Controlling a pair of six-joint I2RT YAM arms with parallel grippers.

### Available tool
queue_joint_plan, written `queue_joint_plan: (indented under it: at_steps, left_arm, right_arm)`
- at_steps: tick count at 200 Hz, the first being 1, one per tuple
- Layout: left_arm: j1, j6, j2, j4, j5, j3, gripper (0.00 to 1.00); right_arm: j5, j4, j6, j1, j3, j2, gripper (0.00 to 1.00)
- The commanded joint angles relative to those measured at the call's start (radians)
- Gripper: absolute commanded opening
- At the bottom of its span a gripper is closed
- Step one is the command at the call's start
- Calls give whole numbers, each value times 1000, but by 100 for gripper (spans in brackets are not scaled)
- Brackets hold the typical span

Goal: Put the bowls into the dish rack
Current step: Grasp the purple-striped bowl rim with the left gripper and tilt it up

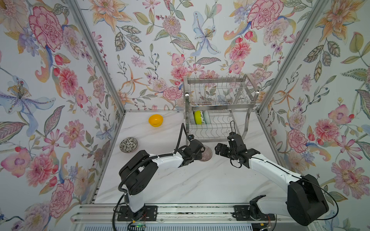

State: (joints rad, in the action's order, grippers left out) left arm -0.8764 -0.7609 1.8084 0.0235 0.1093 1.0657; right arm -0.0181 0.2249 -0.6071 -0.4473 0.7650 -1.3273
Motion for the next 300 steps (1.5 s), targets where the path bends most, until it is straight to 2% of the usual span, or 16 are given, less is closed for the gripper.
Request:
queue_joint_plan:
  at_steps: [1,44,83,124,147,153,217,247,276,300]
  left_arm:
    - [-6,18,-13,18,10,28,43]
    - [5,28,-80,28,49,-8,55]
    - [18,41,-180,16,108,-70,71]
    - [49,9,-277,-103,56,-193,84]
    - [59,-7,-318,-190,27,-265,95]
    - [60,-12,-327,-205,23,-281,99]
    - [80,-103,-394,-392,-7,-419,99]
    - [80,-104,-418,-432,-12,-441,99]
    - [79,-106,-438,-495,-31,-455,99]
    - [78,-103,-430,-546,-69,-446,99]
  right_arm:
    - [45,21,-26,-3,31,-28,87]
    - [80,3,-51,-43,64,-91,81]
    - [88,-7,-58,-84,97,-162,74]
    - [84,-23,-61,-96,106,-224,61]
    - [78,-31,-56,-96,110,-252,53]
    - [79,-34,-56,-124,111,-259,51]
    - [78,-46,-42,-137,146,-341,18]
    - [27,-40,-12,-138,139,-290,6]
    - [-95,-60,48,-159,107,-166,0]
    - [-160,-127,88,-168,55,-53,0]
